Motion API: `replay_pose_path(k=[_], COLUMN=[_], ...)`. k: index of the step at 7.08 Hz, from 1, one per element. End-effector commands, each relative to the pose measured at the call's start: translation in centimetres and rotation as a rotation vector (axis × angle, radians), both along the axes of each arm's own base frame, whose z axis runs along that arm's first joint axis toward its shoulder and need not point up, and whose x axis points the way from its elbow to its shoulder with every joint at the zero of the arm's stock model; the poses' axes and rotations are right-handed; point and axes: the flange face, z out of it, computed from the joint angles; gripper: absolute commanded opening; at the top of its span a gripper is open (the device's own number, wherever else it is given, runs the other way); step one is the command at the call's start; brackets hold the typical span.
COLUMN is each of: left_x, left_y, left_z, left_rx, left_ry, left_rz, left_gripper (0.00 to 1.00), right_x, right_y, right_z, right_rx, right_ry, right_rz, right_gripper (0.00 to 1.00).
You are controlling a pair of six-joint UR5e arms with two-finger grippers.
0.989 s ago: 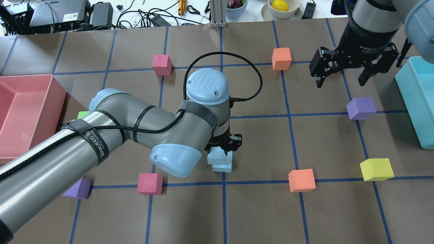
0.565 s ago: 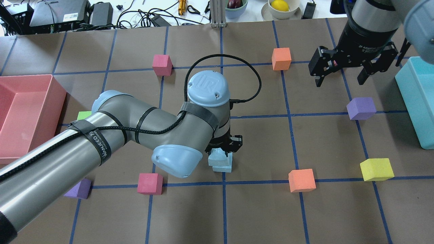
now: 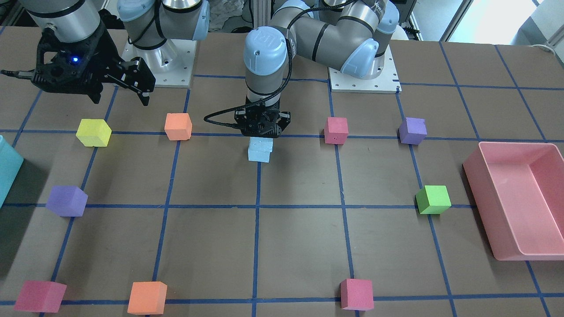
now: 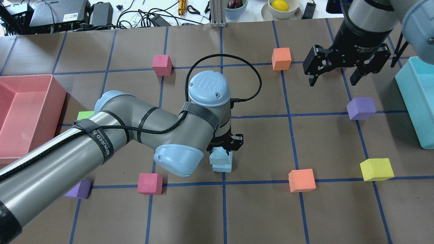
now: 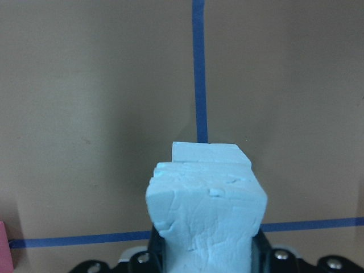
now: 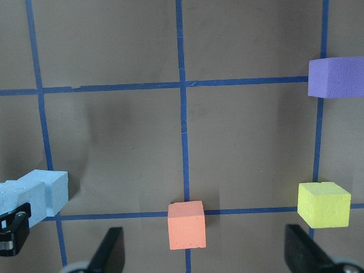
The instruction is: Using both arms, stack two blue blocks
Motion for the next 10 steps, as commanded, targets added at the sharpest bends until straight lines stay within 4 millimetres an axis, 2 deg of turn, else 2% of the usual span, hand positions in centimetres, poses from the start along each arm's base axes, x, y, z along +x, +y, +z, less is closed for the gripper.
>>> replay_pose_path(k=[1, 2, 3, 5, 7, 8, 9, 10], left_x=[-0.3, -0.6, -1.0, -1.1, -0.4, 1.7, 5.3, 8.9], left_y=[0.3, 0.5, 0.8, 0.7, -0.1, -2.1, -4.4, -5.8], left_z=[-0.2, -0.5, -1.2, -1.1, 3.0, 5.9, 9.7, 14.4], left_rx=[0.002, 0.008, 0.017, 0.01, -0.064, -0.099, -0.099, -0.08], left_ry=[-0.001, -0.006, -0.018, -0.021, 0.013, 0.002, 0.001, -0.007], left_rz=[0.001, -0.005, 0.011, 0.004, 0.009, 0.052, 0.055, -0.002], left_gripper=[0.0, 0.24, 0.99, 1.0, 1.0, 1.0, 1.0, 1.0], right_x=[0.0, 0.0, 0.0, 0.0, 0.0, 0.0, 0.0, 0.0], right_y=[0.0, 0.0, 0.0, 0.2, 0.2, 0.2, 0.2, 0.1], right_z=[0.0, 0.1, 0.0, 0.2, 0.2, 0.2, 0.2, 0.1], right_rx=[-0.001, -0.001, -0.001, -0.005, -0.005, -0.005, -0.005, -0.004], right_ry=[-0.001, 0.001, 0.003, 0.003, 0.003, 0.003, 0.004, 0.006], right_rz=[-0.029, -0.034, -0.034, -0.034, -0.034, -0.034, -0.034, -0.029], right_gripper=[1.0, 1.0, 1.0, 1.0, 1.0, 1.0, 1.0, 1.0])
